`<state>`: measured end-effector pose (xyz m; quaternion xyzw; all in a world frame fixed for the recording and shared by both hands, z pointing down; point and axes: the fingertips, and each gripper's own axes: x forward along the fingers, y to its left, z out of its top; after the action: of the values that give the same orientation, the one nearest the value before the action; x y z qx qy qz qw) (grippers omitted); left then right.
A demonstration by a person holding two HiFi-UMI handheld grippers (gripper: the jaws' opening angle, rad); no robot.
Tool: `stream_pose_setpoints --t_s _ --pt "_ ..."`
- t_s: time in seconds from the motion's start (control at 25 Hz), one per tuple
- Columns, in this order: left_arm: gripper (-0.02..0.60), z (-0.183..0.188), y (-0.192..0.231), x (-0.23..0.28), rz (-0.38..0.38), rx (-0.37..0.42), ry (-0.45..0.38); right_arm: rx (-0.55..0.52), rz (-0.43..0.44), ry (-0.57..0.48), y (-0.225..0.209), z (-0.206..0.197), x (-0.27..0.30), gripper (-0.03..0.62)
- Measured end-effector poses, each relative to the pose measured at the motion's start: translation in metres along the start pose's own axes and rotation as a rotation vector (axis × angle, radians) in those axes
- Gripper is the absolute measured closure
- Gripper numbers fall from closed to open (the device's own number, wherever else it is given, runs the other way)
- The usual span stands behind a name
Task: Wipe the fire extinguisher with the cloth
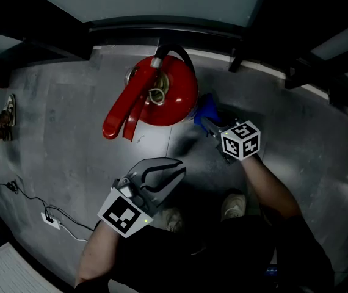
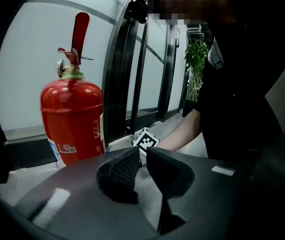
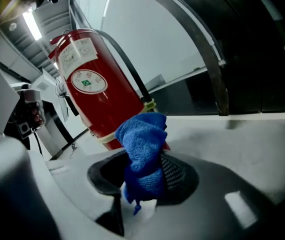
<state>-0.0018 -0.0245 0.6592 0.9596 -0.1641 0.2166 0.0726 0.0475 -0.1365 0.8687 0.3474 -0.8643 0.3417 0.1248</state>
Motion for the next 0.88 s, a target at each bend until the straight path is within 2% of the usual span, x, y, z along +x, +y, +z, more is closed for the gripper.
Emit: stream_pose_setpoints --t_s 0.24,0.32,0.4,0.52,0.64,0.88 --pt "0.531 -0.004 0.001 -0.003 0.015 -0.002 0.008 0.066 -0.065 0.130 -0.018 -0.035 0.018 0.459" --pt "0.531 -0.005 0.001 -0.003 0.017 -0.005 0.012 0.052 -0.084 0.170 -0.021 -0.041 0.019 0.459" --pt "0.531 -0.003 0.001 -0.001 0.014 -0.006 0.004 0.033 -0.095 0.168 -0.022 -0.035 0.012 0.459" --pt "0.531 0.003 0.000 0.002 0.001 0.002 -0.020 0.017 -0.097 0.096 -0.018 -0.003 -0.015 0.459" --pt "0.531 0.006 0.000 0.006 -0.014 -0.007 -0.036 -0.041 -0.071 -0.013 0.001 0.049 -0.054 0.459" --pt "0.531 -0.004 0.008 0.013 -0.028 -0.014 -0.005 -0.273 0.058 -0.277 0.091 0.169 -0.128 0.459"
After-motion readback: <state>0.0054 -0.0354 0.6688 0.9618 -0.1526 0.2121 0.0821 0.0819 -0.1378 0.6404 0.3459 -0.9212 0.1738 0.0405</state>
